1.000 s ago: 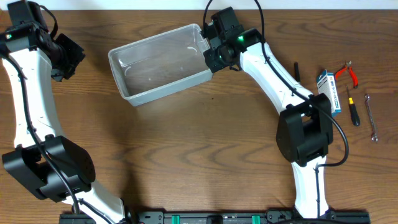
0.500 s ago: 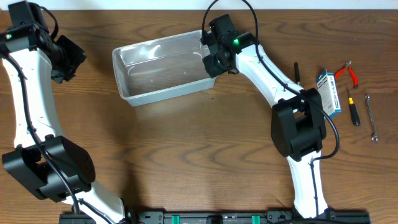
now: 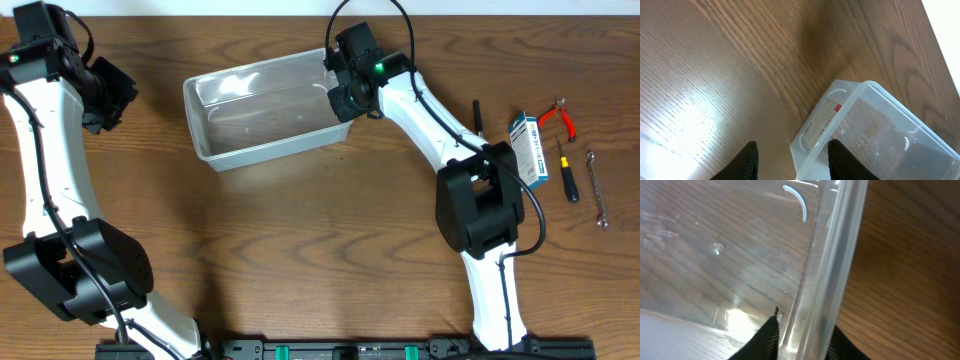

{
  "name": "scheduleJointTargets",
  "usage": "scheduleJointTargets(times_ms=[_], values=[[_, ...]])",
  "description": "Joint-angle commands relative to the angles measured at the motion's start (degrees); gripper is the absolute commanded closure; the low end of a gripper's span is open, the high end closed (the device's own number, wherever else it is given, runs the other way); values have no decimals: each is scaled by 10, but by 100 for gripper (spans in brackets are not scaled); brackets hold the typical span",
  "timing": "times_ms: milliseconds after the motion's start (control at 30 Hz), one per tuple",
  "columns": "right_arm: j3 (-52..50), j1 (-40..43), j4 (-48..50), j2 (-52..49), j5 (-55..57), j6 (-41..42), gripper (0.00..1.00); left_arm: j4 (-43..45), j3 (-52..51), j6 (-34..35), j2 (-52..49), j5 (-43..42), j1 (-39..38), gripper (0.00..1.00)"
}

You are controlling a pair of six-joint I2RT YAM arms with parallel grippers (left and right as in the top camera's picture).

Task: Pack container
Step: 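Grip the container's right wall with the right gripper and drag it right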

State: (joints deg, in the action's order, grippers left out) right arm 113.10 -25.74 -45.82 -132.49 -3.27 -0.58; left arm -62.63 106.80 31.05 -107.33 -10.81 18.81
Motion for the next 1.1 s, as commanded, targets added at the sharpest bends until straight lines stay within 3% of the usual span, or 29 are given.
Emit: scheduleJointTargets(times_ms=[0, 267, 533, 800, 1067], values=[[15, -7, 0, -7, 18, 1, 79, -3, 2, -10, 2, -3, 2, 65], [48, -7, -2, -7, 20, 1, 87, -3, 2, -10, 2, -3, 2, 65], [69, -6, -5, -7, 33, 1, 89, -3, 2, -10, 2, -3, 2, 65], [69, 0, -24, -7, 33, 3, 99, -3, 2, -10, 2, -3, -5, 65], [69, 7, -35, -7, 33, 10, 99, -3, 2, -10, 2, -3, -7, 65]])
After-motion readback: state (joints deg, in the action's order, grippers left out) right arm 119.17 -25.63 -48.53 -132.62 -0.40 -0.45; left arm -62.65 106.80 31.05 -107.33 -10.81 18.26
